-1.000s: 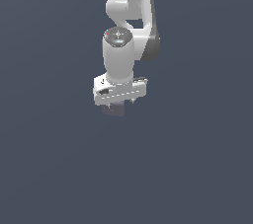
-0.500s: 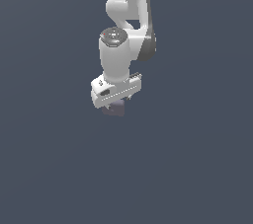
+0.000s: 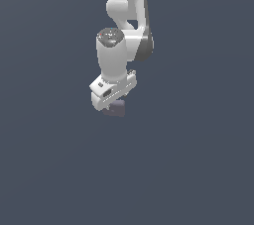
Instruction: Pick up the object and move it to a goal position.
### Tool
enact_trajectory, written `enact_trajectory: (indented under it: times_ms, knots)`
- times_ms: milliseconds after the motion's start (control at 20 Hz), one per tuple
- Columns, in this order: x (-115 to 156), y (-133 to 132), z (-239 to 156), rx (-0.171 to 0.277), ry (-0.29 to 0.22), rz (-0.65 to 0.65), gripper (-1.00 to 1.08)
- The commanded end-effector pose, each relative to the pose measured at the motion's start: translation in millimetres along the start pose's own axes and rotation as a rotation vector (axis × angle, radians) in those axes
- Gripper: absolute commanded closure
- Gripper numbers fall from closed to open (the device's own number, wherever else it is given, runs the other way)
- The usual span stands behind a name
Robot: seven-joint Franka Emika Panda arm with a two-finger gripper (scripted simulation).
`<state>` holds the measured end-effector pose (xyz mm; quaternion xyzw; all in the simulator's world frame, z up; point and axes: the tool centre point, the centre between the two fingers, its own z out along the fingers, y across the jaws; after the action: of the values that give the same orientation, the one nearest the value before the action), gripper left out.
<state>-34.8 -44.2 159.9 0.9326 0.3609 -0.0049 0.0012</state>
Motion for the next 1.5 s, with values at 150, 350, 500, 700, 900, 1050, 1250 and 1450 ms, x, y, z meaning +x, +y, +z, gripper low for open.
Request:
enact_trajectory:
  times_ms: [150, 350, 500, 700, 900, 1050, 1250, 1450]
  knots:
    - [-7.9, -0.2, 2.8, 0.000, 0.002, -0.134, -0.92]
    - [-13.6, -0.4, 4.8, 0.000, 0.003, -0.231, -0.92]
    - [-17.8, -0.7, 6.3, -0.001, 0.004, -0.303, -0.92]
    - [-23.5, -1.1, 8.3, -0.001, 0.006, -0.400, -0.92]
    - [-29.1, -1.6, 10.2, -0.002, 0.007, -0.496, -0.92]
    - [-32.8, -2.1, 11.5, -0.003, 0.008, -0.560, -0.92]
    - [-36.8, -2.5, 12.8, -0.004, 0.008, -0.629, -0.92]
    - [-39.6, -2.9, 13.8, -0.004, 0.009, -0.678, -0.92]
